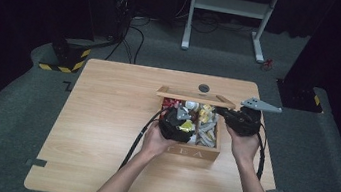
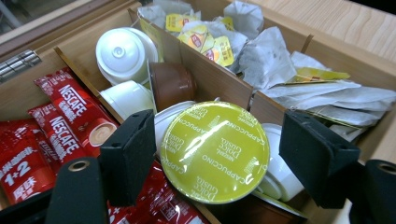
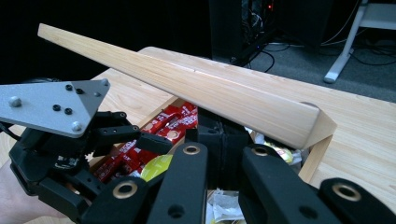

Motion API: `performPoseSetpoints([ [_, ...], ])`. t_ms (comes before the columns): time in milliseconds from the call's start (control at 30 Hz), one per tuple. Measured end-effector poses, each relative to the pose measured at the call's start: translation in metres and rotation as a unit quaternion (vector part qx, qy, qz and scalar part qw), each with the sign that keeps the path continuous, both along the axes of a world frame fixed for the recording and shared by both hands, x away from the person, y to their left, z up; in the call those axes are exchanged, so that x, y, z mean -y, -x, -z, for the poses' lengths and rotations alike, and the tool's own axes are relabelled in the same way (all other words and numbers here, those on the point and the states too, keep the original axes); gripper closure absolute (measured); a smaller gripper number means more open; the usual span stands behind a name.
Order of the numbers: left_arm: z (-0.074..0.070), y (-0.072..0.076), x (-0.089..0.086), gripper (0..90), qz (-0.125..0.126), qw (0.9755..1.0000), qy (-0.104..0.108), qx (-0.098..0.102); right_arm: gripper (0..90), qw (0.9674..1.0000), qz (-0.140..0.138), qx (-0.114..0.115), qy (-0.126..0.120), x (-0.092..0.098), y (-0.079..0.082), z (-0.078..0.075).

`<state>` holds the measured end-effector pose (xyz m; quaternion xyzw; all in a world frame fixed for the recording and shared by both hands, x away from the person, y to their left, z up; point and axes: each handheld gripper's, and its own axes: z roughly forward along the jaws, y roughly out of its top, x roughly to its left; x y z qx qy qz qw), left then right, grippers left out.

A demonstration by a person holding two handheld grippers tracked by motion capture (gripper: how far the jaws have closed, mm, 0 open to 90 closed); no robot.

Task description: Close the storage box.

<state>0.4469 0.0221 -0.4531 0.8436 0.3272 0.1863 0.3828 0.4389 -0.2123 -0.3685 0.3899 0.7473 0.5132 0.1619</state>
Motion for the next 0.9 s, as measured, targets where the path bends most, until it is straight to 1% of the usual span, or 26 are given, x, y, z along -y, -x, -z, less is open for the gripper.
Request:
performPoseSetpoints([
  [133,0.0008,-0.0015,0.0020,29.1,-0.002,0.9999,-0.011,-0.008,90.0,1.0000,0.000,0.000,-0.001,-0.0002,-0.0002,0.0003],
  [233,0.0013,-0.0019,0.0027,31.2,-0.007,0.9999,-0.011,-0.010,90.0,1.0000,-0.001,-0.001,0.001,-0.0007,-0.0005,0.0007],
  [267,0.0013,-0.0019,0.0027,34.2,-0.007,0.9999,-0.011,-0.010,90.0,1.0000,-0.001,-0.001,0.001,-0.0007,-0.0005,0.0007],
  [300,0.0014,-0.0020,0.0028,34.2,-0.008,0.9999,-0.012,-0.009,90.0,1.0000,0.000,-0.001,0.000,-0.0010,-0.0007,0.0008],
  [400,0.0018,-0.0015,0.0041,38.2,-0.006,0.9997,-0.021,-0.008,90.0,1.0000,0.000,-0.002,0.002,-0.0014,-0.0009,0.0014],
  [733,0.0014,-0.0010,0.0035,39.1,-0.004,0.9998,-0.021,-0.005,90.0,1.0000,0.000,-0.003,0.000,-0.0019,-0.0007,0.0020],
  [900,0.0009,0.0012,0.0023,39.2,-0.001,0.9998,-0.019,0.005,90.0,1.0000,-0.001,-0.003,0.000,-0.0017,-0.0007,0.0021],
])
